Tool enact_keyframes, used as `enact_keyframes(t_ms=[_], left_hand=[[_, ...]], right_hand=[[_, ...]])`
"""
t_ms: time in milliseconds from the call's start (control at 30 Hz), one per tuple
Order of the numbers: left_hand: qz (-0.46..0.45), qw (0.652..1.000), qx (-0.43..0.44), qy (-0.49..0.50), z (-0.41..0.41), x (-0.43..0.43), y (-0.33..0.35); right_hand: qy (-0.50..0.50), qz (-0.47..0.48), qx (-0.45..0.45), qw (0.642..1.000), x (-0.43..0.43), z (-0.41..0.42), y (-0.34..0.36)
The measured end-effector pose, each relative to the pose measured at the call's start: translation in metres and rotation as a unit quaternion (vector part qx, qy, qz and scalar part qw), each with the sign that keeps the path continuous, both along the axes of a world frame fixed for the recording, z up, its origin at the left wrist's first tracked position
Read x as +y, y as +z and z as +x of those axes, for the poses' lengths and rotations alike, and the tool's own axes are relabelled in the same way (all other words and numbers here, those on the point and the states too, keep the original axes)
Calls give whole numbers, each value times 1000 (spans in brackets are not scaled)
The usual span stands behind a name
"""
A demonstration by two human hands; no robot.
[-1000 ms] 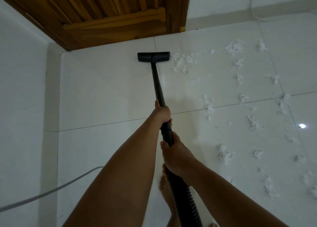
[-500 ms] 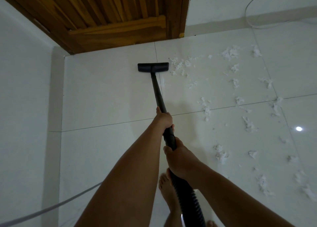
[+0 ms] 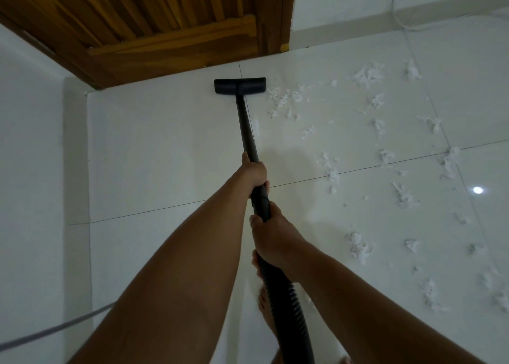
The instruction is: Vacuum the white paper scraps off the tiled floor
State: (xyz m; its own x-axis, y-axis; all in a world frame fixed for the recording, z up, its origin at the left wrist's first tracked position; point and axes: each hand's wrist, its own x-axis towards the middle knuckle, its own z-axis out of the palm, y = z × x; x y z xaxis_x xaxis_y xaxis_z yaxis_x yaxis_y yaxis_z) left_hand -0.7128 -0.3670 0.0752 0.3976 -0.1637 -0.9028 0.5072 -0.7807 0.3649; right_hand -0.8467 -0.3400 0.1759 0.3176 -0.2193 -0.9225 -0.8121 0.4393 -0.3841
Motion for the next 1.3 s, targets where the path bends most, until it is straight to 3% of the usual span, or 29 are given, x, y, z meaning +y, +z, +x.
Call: enact_keyframes(t_ms=[300,933,1300], left_hand=[[2,1000,-10,-18,14,-9,1],[8,999,31,14,-42,21,24],[-1,1000,14,20,-11,-12,3]], right_hand=[[-2,1,-4,1000,-8,16,-2],[47,-37,8,998,17,-38,33],[-16,12,10,1000,-8,-8,11]])
